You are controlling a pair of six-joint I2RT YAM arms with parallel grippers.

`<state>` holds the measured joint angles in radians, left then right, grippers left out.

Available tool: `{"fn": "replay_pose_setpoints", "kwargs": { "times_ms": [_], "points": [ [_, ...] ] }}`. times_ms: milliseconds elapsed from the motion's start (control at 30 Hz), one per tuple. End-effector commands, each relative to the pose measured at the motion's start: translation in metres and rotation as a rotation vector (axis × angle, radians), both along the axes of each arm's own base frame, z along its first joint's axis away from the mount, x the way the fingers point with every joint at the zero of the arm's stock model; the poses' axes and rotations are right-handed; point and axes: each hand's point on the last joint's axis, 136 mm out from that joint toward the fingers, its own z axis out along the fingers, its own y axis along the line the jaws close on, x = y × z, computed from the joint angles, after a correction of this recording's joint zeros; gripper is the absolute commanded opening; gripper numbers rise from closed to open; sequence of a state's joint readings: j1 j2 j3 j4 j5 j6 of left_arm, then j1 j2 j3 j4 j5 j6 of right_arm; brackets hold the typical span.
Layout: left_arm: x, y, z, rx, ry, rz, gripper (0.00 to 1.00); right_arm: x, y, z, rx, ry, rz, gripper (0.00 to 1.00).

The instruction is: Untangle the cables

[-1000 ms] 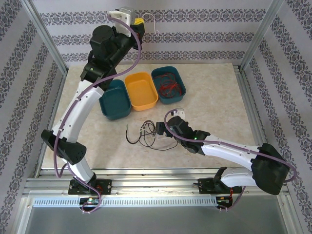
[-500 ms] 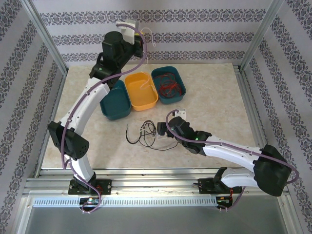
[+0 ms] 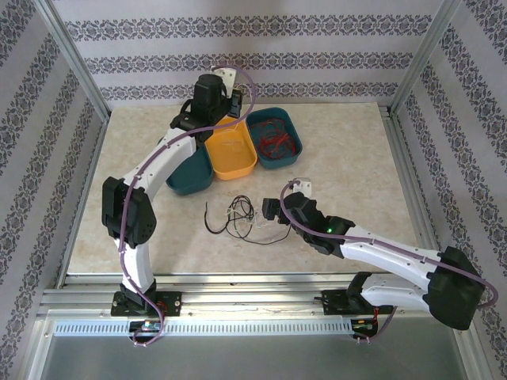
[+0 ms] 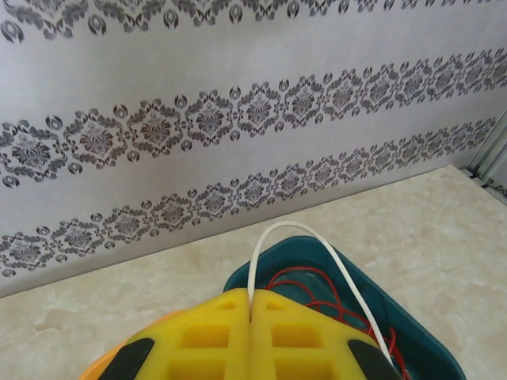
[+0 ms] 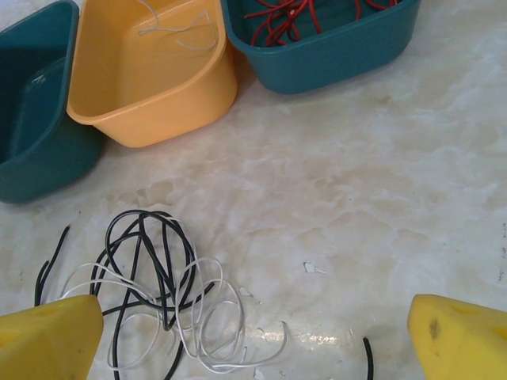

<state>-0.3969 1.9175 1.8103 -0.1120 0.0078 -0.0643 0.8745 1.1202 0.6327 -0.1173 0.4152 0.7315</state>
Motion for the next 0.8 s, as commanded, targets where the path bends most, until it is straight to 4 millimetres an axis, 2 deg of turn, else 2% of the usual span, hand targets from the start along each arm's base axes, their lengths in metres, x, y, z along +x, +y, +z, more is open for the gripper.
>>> {"fn": "replay_pose_setpoints", "kwargs": {
  "times_ms": [0, 167, 467, 667, 767],
  "points": [
    [0.006, 0.015, -0.018, 0.024, 0.04, 0.056, 0.0, -0.001, -0.013, -0.001, -0.025, -0.004, -0.048, 0.98],
    [0.007, 0.024, -0.052, 0.043, 0.142, 0.113, 0.0, 0.0, -0.023, 0.0, -0.025, -0.01, -0.09, 0.98],
    [-0.005, 0.024, -0.118, 0.031, 0.367, 0.137, 0.03, 0.0, -0.035, -0.006, -0.007, 0.032, -0.117, 0.98],
    [-0.014, 0.038, -0.136, 0.053, 0.419, 0.205, 0.1, -0.002, -0.042, -0.008, -0.011, 0.045, -0.13, 0.98],
    [-0.018, 0.041, -0.14, 0.065, 0.437, 0.214, 0.21, -0.002, -0.046, -0.011, -0.015, 0.063, -0.141, 0.98]
  ]
}}
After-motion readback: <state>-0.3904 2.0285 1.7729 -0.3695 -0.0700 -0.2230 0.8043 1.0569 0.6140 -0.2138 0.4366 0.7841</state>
